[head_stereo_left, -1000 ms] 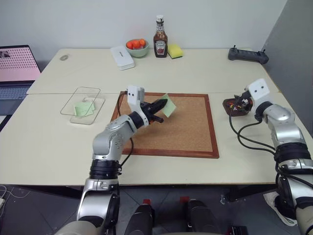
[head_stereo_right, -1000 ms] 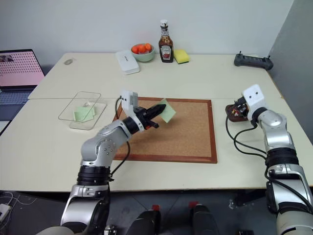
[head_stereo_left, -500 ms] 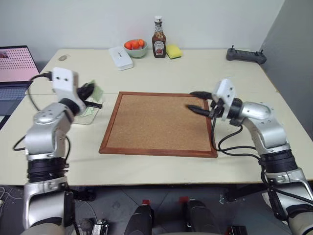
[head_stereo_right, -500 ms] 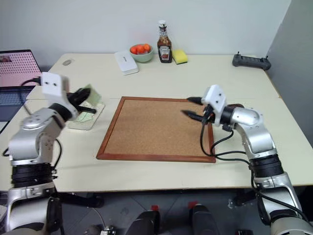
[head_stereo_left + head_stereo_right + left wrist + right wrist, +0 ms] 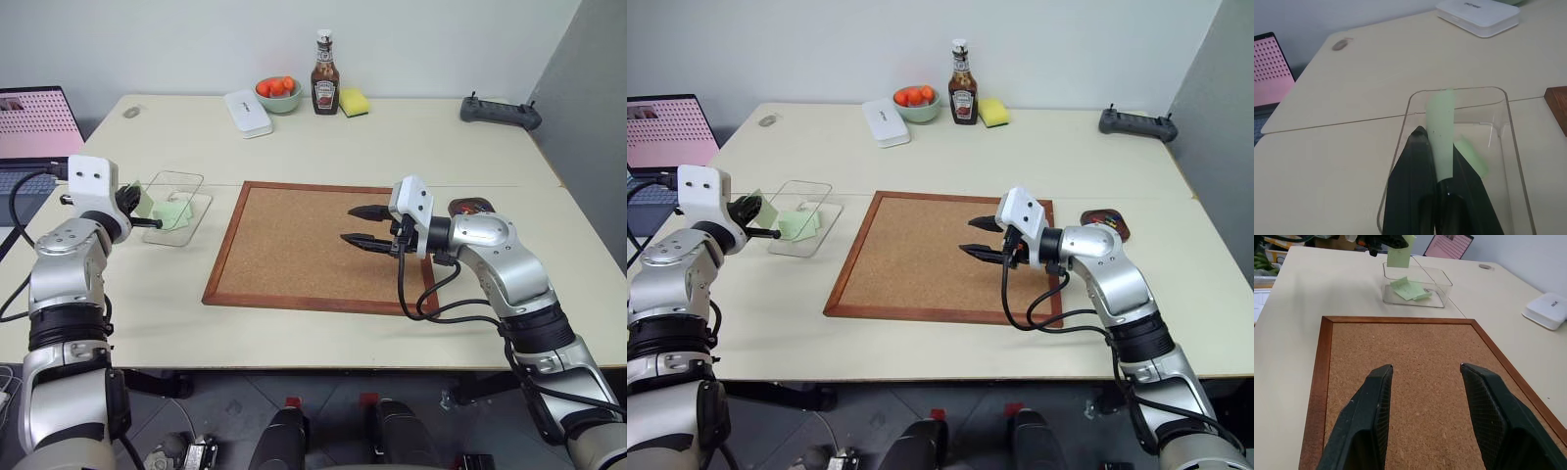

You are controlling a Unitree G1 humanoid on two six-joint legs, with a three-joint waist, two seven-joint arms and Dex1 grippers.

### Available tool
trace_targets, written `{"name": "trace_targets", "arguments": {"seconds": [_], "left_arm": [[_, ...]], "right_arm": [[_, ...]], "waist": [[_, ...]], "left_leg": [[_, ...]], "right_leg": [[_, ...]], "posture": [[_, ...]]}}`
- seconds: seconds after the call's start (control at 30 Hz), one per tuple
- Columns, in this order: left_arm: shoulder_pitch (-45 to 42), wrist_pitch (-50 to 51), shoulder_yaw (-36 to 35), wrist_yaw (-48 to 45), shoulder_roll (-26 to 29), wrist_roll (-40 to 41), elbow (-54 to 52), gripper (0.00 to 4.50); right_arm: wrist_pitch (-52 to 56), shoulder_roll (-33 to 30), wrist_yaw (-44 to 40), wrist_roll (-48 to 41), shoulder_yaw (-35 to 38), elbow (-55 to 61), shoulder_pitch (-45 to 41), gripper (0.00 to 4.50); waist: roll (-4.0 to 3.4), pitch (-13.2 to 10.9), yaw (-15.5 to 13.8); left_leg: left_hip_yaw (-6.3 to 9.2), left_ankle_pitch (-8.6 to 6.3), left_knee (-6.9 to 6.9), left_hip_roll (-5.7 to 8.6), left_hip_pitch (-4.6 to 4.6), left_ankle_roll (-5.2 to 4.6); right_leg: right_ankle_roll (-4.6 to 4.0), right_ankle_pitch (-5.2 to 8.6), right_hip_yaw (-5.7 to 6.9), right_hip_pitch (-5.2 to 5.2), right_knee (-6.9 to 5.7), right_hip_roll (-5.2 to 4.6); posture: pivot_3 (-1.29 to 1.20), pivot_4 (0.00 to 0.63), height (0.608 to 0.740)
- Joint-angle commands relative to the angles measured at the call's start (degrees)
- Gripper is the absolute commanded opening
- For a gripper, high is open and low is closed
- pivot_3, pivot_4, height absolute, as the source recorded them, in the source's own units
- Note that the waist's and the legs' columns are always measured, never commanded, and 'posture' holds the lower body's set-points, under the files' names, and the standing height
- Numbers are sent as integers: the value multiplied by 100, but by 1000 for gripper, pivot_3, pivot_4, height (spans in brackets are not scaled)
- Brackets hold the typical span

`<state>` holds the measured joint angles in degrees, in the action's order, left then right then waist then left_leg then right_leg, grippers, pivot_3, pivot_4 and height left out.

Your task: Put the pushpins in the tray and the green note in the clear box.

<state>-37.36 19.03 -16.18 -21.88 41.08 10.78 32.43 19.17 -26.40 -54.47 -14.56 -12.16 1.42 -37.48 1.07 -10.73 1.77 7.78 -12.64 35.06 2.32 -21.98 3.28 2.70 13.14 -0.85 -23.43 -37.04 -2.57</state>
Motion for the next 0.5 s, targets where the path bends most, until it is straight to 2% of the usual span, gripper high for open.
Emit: {"name": "trace_targets", "arguments": {"seconds": [0.03, 0.5], "left_arm": [[-190, -119, -157, -15, 64, 83, -46, 626], [-102, -325, -4, -112, 6, 17, -306, 3374]], "right_arm": [[-70, 17, 45, 31, 45, 295, -63, 2388], [-130, -3, 50, 93, 73, 304, -23, 2388]], "waist": [[2, -1, 4], [2, -1, 6]], "left_leg": [[0, 0, 0, -1, 0, 0], [-1, 0, 0, 0, 1, 0]], "right_leg": [[0, 0, 0, 0, 0, 0], [-1, 0, 0, 0, -1, 1]], "posture": [[0, 150, 740], [0, 150, 740]]}}
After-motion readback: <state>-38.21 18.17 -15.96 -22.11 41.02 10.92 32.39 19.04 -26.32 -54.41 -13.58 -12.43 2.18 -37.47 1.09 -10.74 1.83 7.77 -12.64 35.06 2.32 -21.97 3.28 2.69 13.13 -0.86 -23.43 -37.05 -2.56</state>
